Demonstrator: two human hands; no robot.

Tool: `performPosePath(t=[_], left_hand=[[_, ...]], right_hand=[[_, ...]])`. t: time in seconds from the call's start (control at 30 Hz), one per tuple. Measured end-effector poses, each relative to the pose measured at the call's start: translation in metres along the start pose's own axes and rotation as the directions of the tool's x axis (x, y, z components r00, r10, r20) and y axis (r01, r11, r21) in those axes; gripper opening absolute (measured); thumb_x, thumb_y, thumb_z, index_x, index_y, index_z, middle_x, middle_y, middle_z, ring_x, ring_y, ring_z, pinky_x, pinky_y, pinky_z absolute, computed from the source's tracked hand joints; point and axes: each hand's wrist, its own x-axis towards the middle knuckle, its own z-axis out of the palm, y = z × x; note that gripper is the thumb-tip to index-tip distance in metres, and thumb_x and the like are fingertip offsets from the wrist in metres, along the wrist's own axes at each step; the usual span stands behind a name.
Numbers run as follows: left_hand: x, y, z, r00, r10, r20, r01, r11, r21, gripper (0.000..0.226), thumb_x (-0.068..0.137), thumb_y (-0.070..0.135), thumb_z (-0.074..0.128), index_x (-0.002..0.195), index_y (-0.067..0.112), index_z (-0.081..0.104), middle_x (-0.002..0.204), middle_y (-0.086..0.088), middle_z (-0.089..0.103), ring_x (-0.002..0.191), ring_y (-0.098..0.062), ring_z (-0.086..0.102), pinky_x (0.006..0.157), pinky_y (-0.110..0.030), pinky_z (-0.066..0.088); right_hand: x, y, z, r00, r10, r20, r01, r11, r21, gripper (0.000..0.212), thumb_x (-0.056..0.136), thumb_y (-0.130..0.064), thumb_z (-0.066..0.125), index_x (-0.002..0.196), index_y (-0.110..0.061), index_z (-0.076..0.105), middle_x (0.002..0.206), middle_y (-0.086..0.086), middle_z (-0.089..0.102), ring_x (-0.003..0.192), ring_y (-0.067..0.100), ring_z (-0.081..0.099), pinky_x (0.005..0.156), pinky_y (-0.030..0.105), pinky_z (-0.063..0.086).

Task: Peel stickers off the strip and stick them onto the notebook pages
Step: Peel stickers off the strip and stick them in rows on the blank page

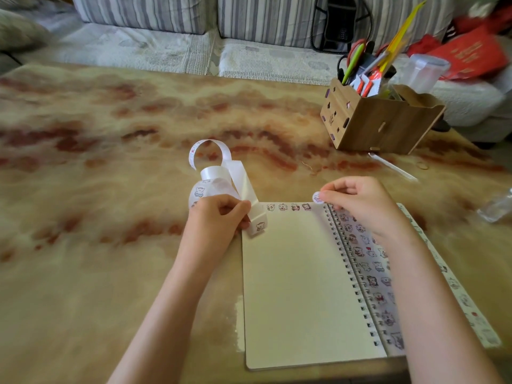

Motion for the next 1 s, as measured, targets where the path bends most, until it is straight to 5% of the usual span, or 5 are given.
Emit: performPosePath(t=[0.2,0.43,0.63,1.0], left_hand=[[0.001,0.000,0.000,1.000,-0.001,0.010,0.001,1.000,0.007,0.020,0.088,0.025,0.060,0.075,0.014,0.071,0.070,0.004,0.073,0.081,-0.027,0.067,0.084,-0.038,0.052],[0.002,-0.001,0.001,1.000,0.001,0.014,-0.001,0.999,0.035,0.020,0.089,0.026,0.059,0.077,0.015,0.071,0.070,0.008,0.072,0.069,-0.016,0.062,0.071,-0.025,0.050],[0.002,-0.002,0.000,1.000,0.009,0.020,-0.010,0.999,0.038,0.021,0.090,0.026,0.059,0.077,0.014,0.071,0.072,0.006,0.072,0.073,-0.020,0.063,0.077,-0.030,0.051],[0.004,-0.003,0.000,1.000,0.013,0.022,-0.014,0.998,0.054,0.021,0.090,0.028,0.059,0.075,0.017,0.071,0.068,0.011,0.071,0.071,-0.018,0.063,0.072,-0.026,0.048]], right_hand=[[0.002,0.002,0.003,1.000,0.005,-0.001,-0.005,0.997,-0.074,0.004,0.079,-0.012,0.074,0.083,-0.012,0.073,0.078,-0.002,0.070,0.064,0.002,0.057,0.066,0.018,0.042],[0.003,0.004,0.005,0.999,-0.038,-0.030,0.034,0.989,-0.147,0.006,0.075,-0.010,0.077,0.074,-0.014,0.072,0.074,0.000,0.068,0.065,0.006,0.055,0.062,0.019,0.042],[0.004,0.005,0.010,0.994,-0.073,-0.085,0.049,0.966,-0.255,0.009,0.075,-0.013,0.076,0.070,-0.019,0.071,0.077,0.003,0.070,0.070,0.012,0.058,0.072,0.033,0.050],[0.004,0.006,0.015,0.990,-0.096,-0.107,0.060,0.953,-0.296,0.011,0.075,-0.010,0.074,0.069,-0.019,0.071,0.068,-0.004,0.066,0.061,0.007,0.053,0.066,0.030,0.047]])
